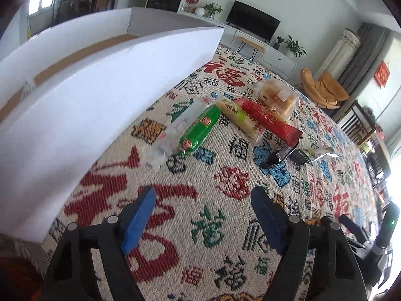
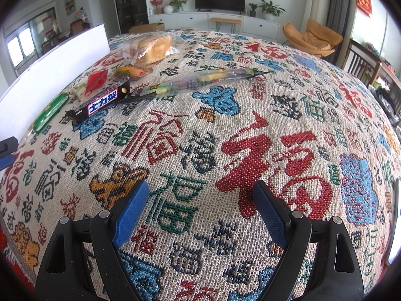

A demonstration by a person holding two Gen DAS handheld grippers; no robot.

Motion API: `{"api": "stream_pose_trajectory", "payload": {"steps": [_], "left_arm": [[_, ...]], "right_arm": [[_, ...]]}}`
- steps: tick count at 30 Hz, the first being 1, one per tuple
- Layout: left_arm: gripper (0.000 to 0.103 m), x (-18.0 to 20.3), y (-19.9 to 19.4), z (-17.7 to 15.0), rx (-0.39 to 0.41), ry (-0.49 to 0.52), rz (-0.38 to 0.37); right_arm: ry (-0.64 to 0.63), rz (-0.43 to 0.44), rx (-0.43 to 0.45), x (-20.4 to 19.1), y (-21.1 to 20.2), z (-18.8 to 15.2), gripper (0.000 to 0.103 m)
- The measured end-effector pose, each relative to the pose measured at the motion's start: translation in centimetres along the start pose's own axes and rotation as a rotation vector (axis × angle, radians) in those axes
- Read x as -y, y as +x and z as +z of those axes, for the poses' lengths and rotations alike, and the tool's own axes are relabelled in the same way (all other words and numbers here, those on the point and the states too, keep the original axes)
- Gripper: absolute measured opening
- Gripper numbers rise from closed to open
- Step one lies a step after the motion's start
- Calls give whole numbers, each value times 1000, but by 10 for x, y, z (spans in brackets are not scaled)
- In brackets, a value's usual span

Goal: Organize snacks
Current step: 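Move the left tool to the green cucumber-shaped snack and grasp it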

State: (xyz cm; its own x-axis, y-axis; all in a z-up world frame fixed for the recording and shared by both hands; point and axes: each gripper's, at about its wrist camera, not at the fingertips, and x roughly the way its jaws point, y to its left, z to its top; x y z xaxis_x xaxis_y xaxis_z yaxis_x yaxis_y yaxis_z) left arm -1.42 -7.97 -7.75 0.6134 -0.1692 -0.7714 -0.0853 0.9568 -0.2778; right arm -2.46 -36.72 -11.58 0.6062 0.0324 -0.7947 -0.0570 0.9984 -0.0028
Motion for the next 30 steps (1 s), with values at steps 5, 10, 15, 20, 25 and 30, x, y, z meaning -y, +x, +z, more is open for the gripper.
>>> {"api": "stream_pose_trajectory", "payload": {"steps": [5,10,15,20,25,30], "left_arm": [[74,30,25,43,-8,229,123],[75,48,63,45,-130,288,76],[75,74,28,0,-221,378,-237],[76,50,-5,14,-115,341,-140],[74,38,5,27,-121,344,-87],[76,68,19,14,-155,591,-123]], "right_arm": [[0,0,0,0,0,0,88],[0,1,0,0,0,0,88],[0,1,0,0,0,0,88],[-1,0,0,0,0,0,88],[0,2,0,1,0,0,88],[0,1,0,0,0,0,88]]}}
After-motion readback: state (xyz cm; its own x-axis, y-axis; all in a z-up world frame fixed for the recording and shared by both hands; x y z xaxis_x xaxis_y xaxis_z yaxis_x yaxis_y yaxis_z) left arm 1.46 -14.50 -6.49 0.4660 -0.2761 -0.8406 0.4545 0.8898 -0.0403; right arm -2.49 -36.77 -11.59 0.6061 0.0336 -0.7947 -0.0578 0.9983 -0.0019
